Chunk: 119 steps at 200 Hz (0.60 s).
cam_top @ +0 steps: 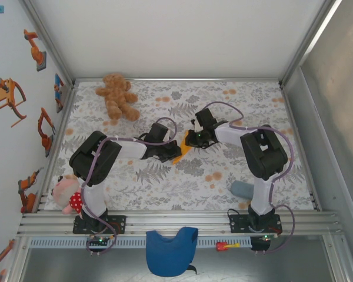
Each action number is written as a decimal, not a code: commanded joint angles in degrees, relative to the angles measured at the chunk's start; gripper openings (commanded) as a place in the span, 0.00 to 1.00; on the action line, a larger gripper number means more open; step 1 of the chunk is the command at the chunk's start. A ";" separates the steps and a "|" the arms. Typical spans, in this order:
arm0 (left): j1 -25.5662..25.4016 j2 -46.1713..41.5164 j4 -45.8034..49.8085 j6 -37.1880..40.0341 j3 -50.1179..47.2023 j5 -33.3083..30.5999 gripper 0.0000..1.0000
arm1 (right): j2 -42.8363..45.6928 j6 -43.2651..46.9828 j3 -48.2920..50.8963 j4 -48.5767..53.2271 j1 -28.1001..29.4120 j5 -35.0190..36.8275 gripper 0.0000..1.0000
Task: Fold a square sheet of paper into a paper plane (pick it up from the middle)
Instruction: Fold the wing for the fifth time at the center of the table.
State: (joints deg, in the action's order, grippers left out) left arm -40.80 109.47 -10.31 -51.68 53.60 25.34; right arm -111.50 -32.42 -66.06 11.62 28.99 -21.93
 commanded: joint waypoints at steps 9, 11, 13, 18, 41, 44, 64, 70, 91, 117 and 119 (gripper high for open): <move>-0.27 0.79 6.01 0.44 -1.94 -1.56 0.03 | -2.38 1.94 0.01 1.39 -0.69 1.72 0.10; -0.32 0.65 6.00 0.48 -1.93 -1.53 0.03 | -2.44 2.04 0.13 1.39 -0.74 1.72 0.10; -0.31 0.57 6.00 0.56 -1.97 -1.44 0.03 | -2.48 2.07 0.16 1.41 -0.81 1.72 0.10; -0.33 0.18 5.99 0.64 -1.96 -1.29 0.03 | -2.56 2.16 0.64 1.32 -0.86 1.80 0.10; -0.25 -2.17 5.29 1.49 -1.55 0.31 0.05 | -2.65 3.30 3.27 0.35 -1.29 1.20 0.09; -0.28 -2.53 5.09 1.66 -1.45 0.48 0.05 | -2.73 3.57 3.56 0.27 -1.31 1.19 0.09; -0.41 -4.23 4.42 3.04 -0.30 2.33 0.08 | -3.57 4.72 4.76 0.18 -1.55 0.63 0.08; -0.43 -4.32 4.76 3.54 0.34 2.71 0.09 | -3.84 4.87 5.03 -0.01 -1.66 0.29 0.07; -0.84 -3.11 7.53 5.65 3.15 2.68 0.10 | -4.46 4.76 5.47 -0.75 -1.79 -0.61 0.06; -0.78 -0.43 11.46 7.42 6.13 1.79 0.09 | -4.67 4.50 5.42 -0.98 -1.96 -1.02 0.06; -0.84 -0.23 11.72 7.52 6.33 1.81 0.09 | -4.68 4.50 5.42 -0.91 -2.00 -1.07 0.06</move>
State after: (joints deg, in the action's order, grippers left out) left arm -41.30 107.35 -3.81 -47.72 56.71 26.74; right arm -112.07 -29.06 -63.35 6.70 27.22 -26.52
